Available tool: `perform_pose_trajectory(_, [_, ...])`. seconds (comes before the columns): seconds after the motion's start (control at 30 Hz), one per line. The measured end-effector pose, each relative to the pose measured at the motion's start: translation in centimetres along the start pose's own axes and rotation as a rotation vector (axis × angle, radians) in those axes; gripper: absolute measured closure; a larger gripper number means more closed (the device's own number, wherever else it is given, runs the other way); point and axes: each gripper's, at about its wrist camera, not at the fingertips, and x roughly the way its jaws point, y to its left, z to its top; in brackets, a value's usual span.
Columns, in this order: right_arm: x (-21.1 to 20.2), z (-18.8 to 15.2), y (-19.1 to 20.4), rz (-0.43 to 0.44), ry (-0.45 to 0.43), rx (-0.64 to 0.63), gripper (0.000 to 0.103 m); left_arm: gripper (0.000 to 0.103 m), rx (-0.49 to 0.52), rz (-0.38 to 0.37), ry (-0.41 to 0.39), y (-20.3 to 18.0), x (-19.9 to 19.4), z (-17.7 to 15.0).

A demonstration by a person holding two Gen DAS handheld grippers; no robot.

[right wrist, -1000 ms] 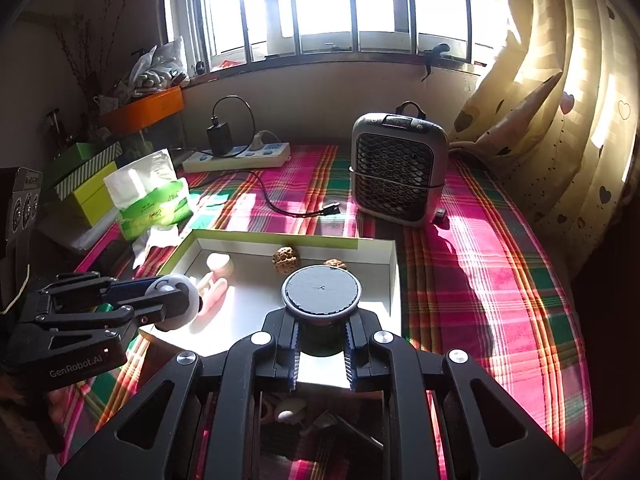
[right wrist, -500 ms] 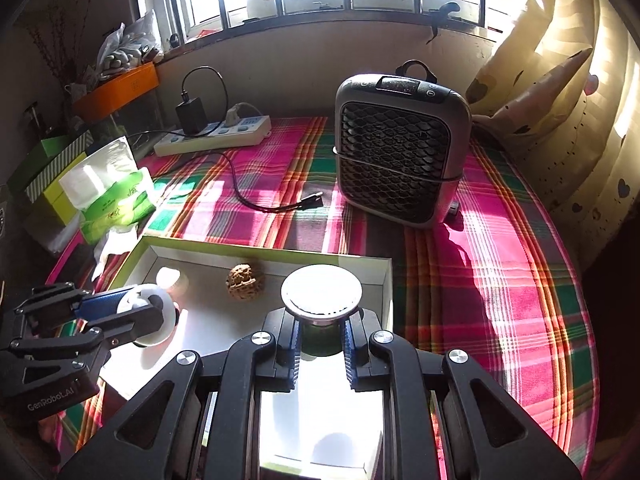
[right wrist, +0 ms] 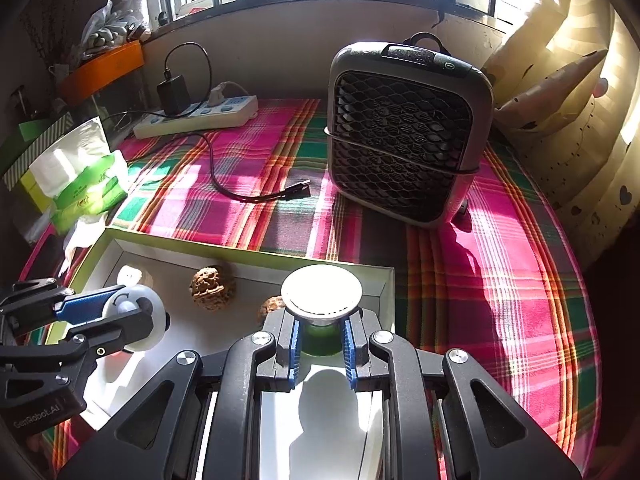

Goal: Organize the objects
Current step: 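Lower the white object and open the left tool while the right tool releases the cup in the box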

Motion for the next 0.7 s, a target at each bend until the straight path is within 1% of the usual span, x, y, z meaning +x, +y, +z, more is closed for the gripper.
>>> perform_pose_trajectory(0.43, [1.0,0.3,0.5,0.015,0.018,-0.008,0.085,0.079,-0.008,0.009,0.029,0.1,1.3,0.1])
perform_pose_trajectory(0.7, [1.2,0.3,0.7,0.024,0.029,-0.008,0.085,0.079,-0.013,0.006,0.031,0.1,1.5,0.1])
